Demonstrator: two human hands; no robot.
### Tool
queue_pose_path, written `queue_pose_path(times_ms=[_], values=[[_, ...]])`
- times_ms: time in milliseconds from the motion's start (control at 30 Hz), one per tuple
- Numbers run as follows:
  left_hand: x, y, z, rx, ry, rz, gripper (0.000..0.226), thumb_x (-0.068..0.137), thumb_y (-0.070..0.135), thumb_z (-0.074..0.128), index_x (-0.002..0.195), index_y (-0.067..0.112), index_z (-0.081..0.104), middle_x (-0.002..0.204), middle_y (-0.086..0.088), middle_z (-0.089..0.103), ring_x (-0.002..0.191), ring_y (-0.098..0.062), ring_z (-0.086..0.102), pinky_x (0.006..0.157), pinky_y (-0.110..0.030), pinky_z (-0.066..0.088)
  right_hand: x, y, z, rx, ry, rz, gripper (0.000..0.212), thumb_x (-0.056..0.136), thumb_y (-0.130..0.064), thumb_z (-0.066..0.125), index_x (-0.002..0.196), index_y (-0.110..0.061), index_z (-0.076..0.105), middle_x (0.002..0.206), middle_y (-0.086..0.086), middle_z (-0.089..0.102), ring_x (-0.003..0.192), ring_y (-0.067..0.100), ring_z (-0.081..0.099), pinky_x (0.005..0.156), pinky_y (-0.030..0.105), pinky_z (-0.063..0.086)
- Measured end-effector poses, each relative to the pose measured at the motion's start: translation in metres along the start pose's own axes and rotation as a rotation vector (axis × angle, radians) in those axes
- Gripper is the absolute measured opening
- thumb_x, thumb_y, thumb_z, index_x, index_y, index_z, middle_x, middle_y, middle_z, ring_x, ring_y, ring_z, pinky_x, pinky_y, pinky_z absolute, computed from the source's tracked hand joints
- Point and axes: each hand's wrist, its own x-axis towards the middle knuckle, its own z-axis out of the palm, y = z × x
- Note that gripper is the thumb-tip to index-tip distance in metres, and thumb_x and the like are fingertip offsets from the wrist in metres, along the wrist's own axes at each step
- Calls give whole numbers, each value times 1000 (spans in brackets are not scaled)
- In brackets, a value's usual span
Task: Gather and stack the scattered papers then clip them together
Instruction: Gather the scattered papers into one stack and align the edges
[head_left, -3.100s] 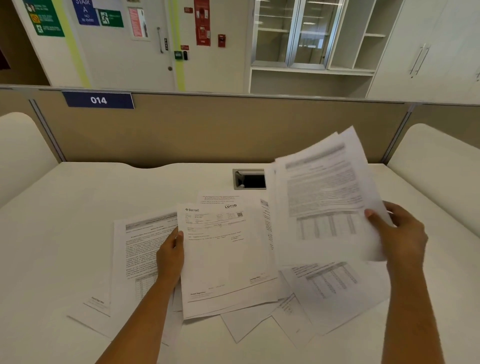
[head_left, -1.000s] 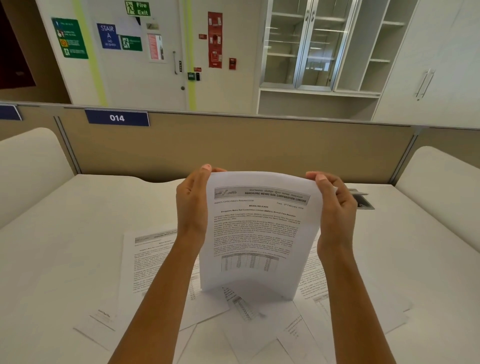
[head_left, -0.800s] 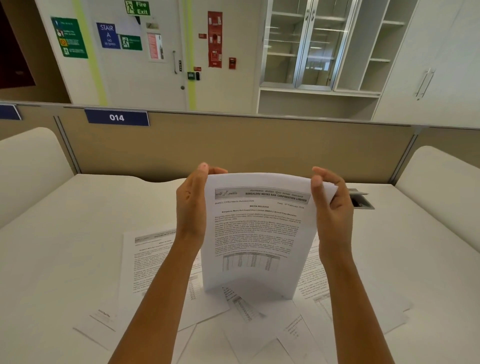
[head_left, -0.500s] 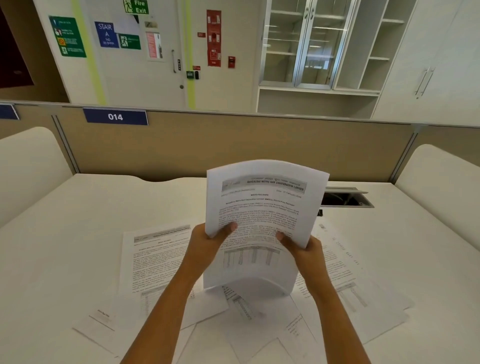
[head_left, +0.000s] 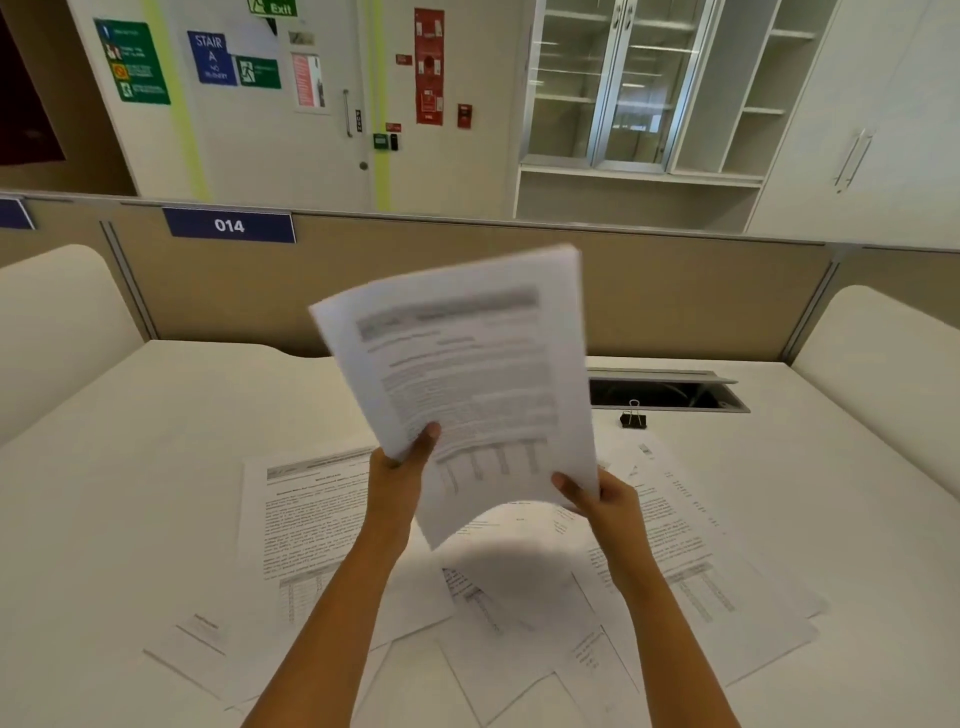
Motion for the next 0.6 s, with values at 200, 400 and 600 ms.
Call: queue_pose_path(times_ms=[200,400,600], values=[[-21,-10,21,-298,62,-137,34,85,21,64,117,26,54,106,11,64,105,-14,60,103,-35,40,-6,2,18,396,-114,66,49,71,-26,76,116,-17,61,109,2,71,103,20,67,86,37,56],[-14,-22,8,-427,155,-251,31,86,7,60,114,20,59,117,-6,64,96,-17,65,74,-29,59,-9,-4,9,244,-52,44,28,74,-12,75,99,-21,67,98,3,74,89,18,71,73,36,59],[11,-8,-32,86,56,34,38,88,17,60,124,26,52,109,1,67,91,-20,69,67,-27,60,3,-13,-33,15,139,-69,28,74,-21,77,97,-14,63,98,12,68,87,30,66,76,42,57]])
